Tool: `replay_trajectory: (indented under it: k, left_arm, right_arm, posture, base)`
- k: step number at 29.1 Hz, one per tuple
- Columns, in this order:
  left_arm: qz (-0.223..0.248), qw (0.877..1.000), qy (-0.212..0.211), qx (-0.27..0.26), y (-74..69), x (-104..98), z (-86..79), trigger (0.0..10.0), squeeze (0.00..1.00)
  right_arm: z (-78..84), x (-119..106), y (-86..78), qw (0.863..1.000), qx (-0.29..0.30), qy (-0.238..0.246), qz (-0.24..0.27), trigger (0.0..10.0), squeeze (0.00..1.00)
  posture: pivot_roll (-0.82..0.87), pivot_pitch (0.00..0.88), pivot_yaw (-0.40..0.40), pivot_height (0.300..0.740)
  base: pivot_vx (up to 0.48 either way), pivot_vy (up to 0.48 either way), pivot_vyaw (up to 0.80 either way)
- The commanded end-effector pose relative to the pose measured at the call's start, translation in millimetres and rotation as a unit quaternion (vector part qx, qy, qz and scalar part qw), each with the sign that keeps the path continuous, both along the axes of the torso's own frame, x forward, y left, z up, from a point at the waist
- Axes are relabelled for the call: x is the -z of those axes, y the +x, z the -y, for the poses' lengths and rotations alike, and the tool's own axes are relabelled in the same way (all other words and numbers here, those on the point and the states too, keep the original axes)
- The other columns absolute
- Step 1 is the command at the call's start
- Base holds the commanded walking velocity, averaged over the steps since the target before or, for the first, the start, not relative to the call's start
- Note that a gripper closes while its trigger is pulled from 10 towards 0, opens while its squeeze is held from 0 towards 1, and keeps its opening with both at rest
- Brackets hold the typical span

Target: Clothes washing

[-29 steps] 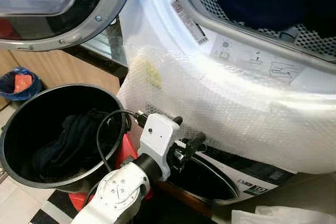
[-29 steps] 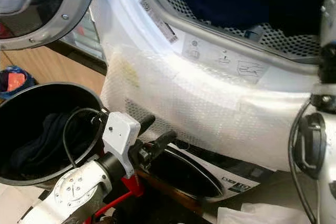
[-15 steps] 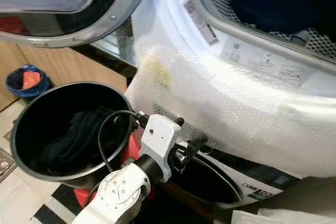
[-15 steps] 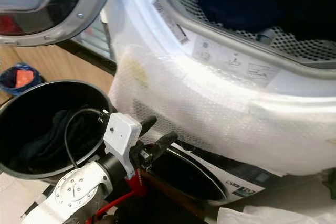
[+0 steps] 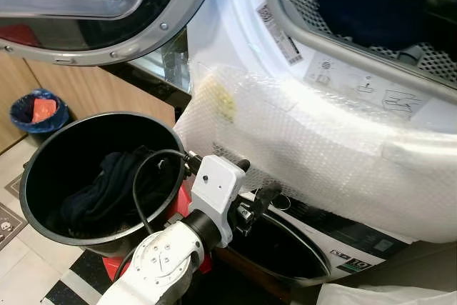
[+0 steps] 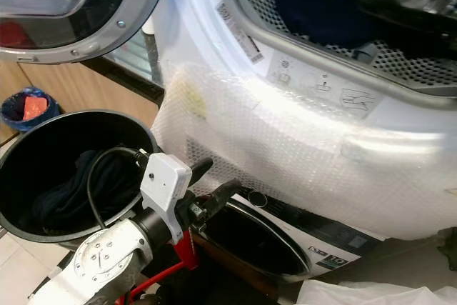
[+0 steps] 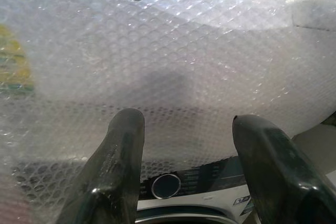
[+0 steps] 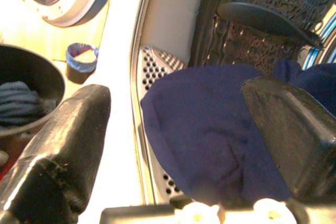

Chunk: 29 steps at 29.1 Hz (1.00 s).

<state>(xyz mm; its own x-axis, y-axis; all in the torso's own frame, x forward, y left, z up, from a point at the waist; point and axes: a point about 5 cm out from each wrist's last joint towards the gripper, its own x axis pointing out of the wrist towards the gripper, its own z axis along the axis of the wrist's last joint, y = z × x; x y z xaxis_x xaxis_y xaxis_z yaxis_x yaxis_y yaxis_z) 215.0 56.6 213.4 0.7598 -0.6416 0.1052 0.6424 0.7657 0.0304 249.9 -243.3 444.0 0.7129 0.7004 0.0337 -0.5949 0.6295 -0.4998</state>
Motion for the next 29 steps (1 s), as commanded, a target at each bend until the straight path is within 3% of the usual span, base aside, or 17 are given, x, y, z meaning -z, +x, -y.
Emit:
replay_trajectory:
  k: [1, 6, 9, 11, 16, 20, 25, 29]
  left_arm:
    - [-0.009, 1.0, -0.003, 0.014, -3.6, 1.1, 4.9, 10.0, 0.0]
    - [-0.009, 1.0, -0.004, 0.01, -4.0, 1.4, 4.2, 10.0, 0.0]
    - [-0.011, 1.0, -0.006, 0.005, -3.9, 2.0, 3.2, 10.0, 0.0]
    - [-0.011, 1.0, -0.007, 0.003, -3.3, 2.2, 3.2, 10.0, 0.0]
    - [-0.011, 1.0, -0.008, 0.005, -2.1, 2.0, 4.3, 10.0, 0.0]
    - [-0.011, 1.0, -0.01, 0.008, -1.2, 2.0, 5.4, 10.0, 0.0]
    - [-0.012, 1.0, -0.011, 0.012, -0.4, 2.2, 7.2, 10.0, 0.0]
    - [-0.012, 1.0, -0.012, 0.009, 0.2, 2.0, 6.5, 10.0, 0.0]
  right_arm:
    - [-2.2, -3.6, -4.7, 1.0, 0.01, 0.0, 0.013, 10.0, 0.0]
    - [-8.2, 4.8, -4.3, 0.999, 0.048, 0.015, 0.019, 10.0, 0.0]
    - [-12.4, 8.9, -3.4, 0.994, 0.1, 0.031, 0.042, 10.0, 0.0]
    - [-17.9, 13.0, -1.5, 0.987, 0.138, 0.065, 0.053, 10.0, 0.0]
    - [-23.9, 18.8, -3.9, 0.975, 0.162, 0.149, 0.036, 10.0, 0.0]
    - [-29.5, 31.5, -8.1, 0.977, 0.157, 0.141, 0.014, 10.0, 0.0]
    - [-49.5, 47.0, -11.3, 0.984, 0.117, 0.128, -0.04, 10.0, 0.0]
    - [-57.4, 55.2, -7.5, 0.983, 0.122, 0.123, -0.059, 10.0, 0.0]
  posture:
    - [-0.06, 0.217, -0.117, 0.74]
    - [-0.06, 0.22, -0.128, 0.74]
    - [-0.07, 0.222, -0.135, 0.74]
    - [-0.08, 0.226, -0.139, 0.74]
    - [-0.1, 0.232, -0.141, 0.74]
    - [-0.12, 0.239, -0.142, 0.74]
    - [-0.12, 0.245, -0.142, 0.74]
    - [-0.12, 0.248, -0.148, 0.74]
  base:
    - [0.0, 0.0, 0.0]
    - [0.0, 0.0, 0.0]
    - [0.0, 0.0, 0.0]
    - [0.0, 0.0, 0.0]
    - [0.0, 0.0, 0.0]
    - [0.0, 0.0, 0.0]
    - [0.0, 0.0, 0.0]
    - [0.0, 0.0, 0.0]
